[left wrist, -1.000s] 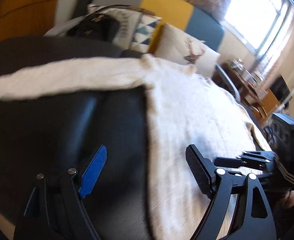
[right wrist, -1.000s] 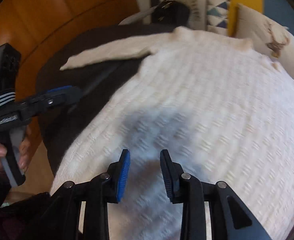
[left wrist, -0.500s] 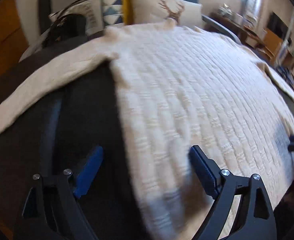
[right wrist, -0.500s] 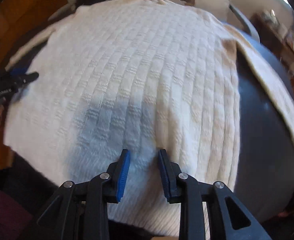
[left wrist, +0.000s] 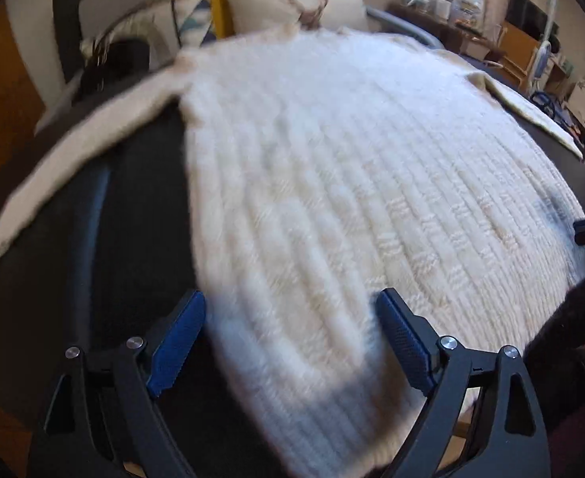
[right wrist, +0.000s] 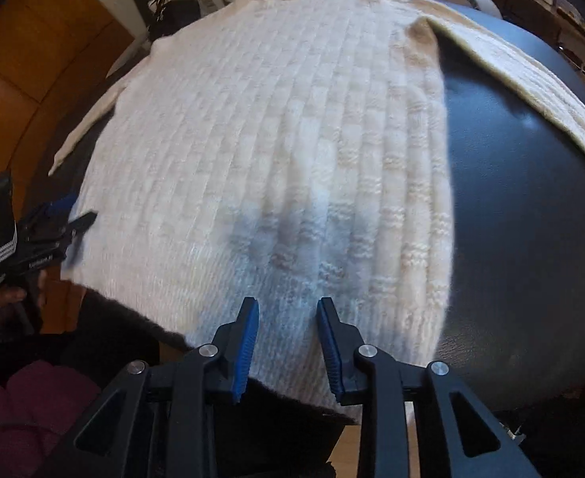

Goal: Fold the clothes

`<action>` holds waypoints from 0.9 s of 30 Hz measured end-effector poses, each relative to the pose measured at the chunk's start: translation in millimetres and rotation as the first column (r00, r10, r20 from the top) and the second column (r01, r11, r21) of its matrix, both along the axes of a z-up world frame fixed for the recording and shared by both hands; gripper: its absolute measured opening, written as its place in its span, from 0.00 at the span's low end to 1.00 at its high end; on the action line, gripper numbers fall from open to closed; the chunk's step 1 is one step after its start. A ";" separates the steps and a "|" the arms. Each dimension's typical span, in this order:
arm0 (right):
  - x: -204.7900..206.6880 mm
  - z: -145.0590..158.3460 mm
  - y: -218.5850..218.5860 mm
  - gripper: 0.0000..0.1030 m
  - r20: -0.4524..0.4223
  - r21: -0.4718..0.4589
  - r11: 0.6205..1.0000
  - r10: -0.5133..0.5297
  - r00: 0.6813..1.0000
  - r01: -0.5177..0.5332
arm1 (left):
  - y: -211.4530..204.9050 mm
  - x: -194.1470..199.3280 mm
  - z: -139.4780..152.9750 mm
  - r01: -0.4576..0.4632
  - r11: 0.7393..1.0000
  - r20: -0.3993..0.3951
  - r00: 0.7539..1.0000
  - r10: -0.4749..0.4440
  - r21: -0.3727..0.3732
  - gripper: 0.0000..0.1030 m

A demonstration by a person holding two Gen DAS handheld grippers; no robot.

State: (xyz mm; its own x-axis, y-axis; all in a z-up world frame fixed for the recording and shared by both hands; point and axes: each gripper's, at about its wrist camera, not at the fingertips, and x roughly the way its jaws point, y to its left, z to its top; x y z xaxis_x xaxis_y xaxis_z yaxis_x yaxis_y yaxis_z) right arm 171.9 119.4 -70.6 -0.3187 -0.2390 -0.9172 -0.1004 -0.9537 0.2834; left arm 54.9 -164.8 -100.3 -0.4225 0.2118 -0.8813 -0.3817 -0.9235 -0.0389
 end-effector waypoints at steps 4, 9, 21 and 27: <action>-21.1 19.2 28.9 0.29 -0.120 0.079 0.991 -0.099 0.988 0.109 | -22.2 -12.7 12.8 -0.096 0.994 0.001 0.995 0.096 0.049 0.88; -54.5 0.1 24.6 0.29 -0.069 0.168 0.982 -0.071 0.995 0.082 | 5.5 -27.7 31.4 -0.062 0.991 -0.088 0.993 0.073 0.123 0.88; -40.3 21.8 31.8 0.28 -0.119 0.123 0.988 -0.076 0.990 0.091 | -2.6 -33.7 2.0 -0.079 0.997 0.006 0.997 0.079 0.016 0.89; -114.1 9.2 14.2 0.29 -0.153 0.130 0.990 -0.026 0.988 0.046 | 39.8 -64.1 21.3 -0.062 0.994 -0.072 0.995 0.069 0.086 0.89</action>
